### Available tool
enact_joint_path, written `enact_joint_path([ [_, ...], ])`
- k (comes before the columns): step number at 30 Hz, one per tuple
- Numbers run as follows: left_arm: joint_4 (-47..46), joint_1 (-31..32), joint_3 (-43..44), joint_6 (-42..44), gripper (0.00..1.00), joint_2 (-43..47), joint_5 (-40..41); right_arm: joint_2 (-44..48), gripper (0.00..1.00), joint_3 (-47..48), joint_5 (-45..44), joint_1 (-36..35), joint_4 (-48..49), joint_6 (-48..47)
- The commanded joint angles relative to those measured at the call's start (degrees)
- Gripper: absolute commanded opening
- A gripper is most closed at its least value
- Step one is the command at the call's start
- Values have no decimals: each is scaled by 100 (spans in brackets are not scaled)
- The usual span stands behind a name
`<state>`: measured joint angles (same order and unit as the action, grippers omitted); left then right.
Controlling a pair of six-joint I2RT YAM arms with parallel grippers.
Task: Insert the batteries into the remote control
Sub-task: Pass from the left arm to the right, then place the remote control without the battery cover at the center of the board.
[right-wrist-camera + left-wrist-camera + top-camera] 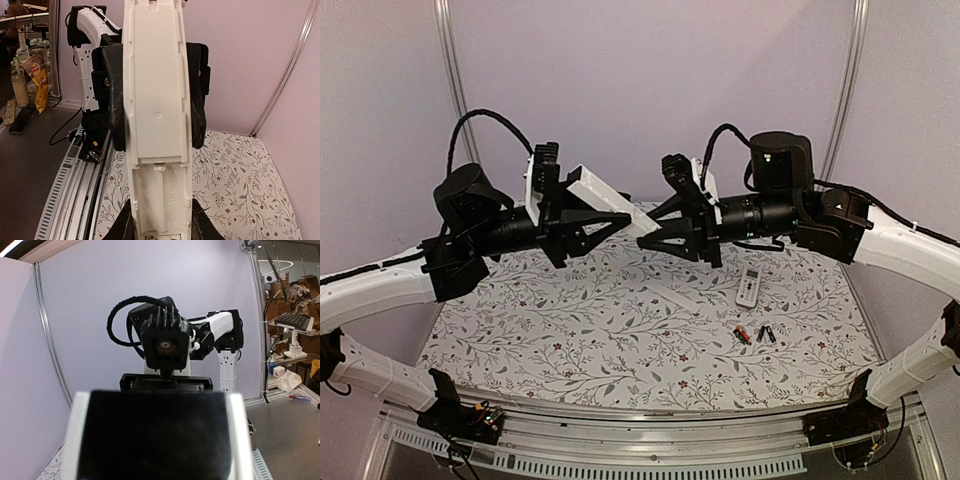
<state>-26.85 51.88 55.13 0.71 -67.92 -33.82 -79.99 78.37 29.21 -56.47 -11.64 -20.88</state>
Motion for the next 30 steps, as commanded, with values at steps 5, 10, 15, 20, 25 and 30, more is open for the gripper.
enact_joint_path([
  [5, 208, 84, -34, -54, 99, 239, 1127, 323, 0, -266, -1278, 4, -385, -13],
  [10, -106, -133, -448, -155, 100, 967, 2004, 189, 0, -783, -2291, 13, -1238, -271],
  [15, -22, -378, -645, -363, 100, 1316, 2699, -432, 0, -1330, -2512, 13, -1603, -108],
  [20, 181, -482, -724, -620, 100, 1288, 3360, -1097, 0, -1801, -2345, -2, -1330, -237],
  [25, 229, -503, -741, -639, 100, 1234, 3366, -1567, 0, -1932, -1802, -12, -1149, -659],
  [30, 274, -512, -732, -573, 100, 1173, 3553, -1954, 0, -1975, -1673, -6, -1066, -849],
])
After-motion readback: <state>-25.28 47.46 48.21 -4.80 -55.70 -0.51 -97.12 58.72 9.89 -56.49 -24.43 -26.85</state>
